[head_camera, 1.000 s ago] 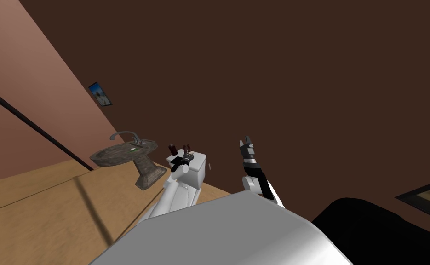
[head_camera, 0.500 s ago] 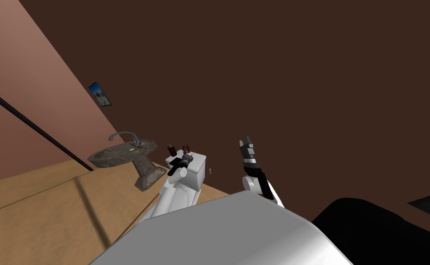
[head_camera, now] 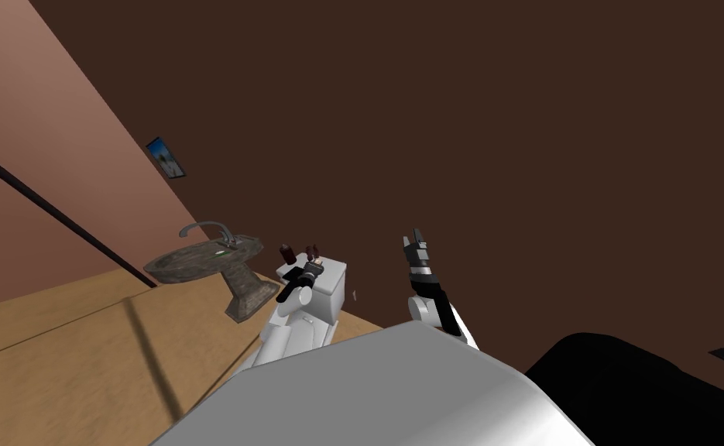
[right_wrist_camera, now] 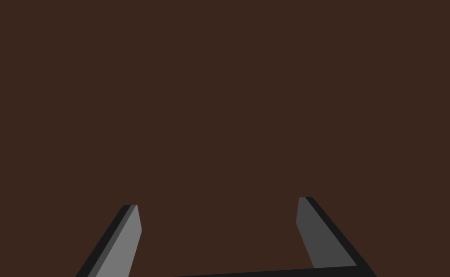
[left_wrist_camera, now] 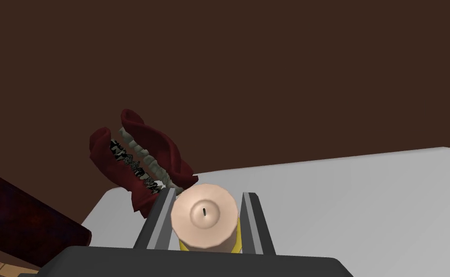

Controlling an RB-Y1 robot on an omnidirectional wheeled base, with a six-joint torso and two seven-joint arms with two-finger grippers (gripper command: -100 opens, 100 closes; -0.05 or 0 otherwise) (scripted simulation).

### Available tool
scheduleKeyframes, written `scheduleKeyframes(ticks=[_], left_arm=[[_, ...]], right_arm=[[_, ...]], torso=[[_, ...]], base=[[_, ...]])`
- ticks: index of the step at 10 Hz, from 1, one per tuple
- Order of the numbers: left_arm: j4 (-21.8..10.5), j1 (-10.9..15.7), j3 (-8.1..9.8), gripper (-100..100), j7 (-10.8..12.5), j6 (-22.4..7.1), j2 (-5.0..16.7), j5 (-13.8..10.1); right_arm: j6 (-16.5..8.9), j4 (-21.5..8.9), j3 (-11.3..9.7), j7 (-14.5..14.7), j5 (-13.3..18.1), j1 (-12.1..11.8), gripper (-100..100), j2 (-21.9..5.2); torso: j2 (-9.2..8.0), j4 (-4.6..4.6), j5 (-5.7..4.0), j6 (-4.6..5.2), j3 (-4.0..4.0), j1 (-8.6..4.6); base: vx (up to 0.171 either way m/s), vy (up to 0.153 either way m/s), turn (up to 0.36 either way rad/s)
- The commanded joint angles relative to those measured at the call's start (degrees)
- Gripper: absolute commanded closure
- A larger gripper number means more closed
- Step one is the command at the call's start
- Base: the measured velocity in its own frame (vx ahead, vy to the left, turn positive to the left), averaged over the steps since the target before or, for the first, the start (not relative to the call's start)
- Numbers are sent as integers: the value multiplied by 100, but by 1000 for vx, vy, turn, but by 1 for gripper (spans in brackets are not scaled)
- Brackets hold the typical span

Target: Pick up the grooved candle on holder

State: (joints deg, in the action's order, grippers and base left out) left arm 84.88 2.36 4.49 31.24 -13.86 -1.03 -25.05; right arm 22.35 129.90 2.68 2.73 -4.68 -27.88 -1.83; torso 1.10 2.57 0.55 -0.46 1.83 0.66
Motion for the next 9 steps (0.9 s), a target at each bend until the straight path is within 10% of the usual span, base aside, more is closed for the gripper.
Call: scheduleKeyframes(ticks=[1, 5, 8, 9], left_arm=[[286, -286, -123, 100, 22, -197, -19, 10], [1131, -948, -237, 100, 46, -417, -45, 27], [1333, -978, -239, 100, 44, -428, -34, 22], [1346, -975, -240, 0, 38, -416, -30, 23]], right_arm=[[0, 0, 0, 0, 0, 0, 0, 0], [0, 0, 0, 0, 0, -1, 0, 0], [0, 0, 0, 0, 0, 0, 0, 0], [0, 0, 0, 0, 0, 0, 0, 0]], torso=[[0, 0, 0, 0, 0, 0], [15, 7, 0, 1, 10, -10], [-3, 1, 2, 1, -1, 2], [-5, 4, 6, 0, 0, 5]], base=[[46, -22, 22], [62, -24, 16], [9, -4, 0], [0, 0, 0]])
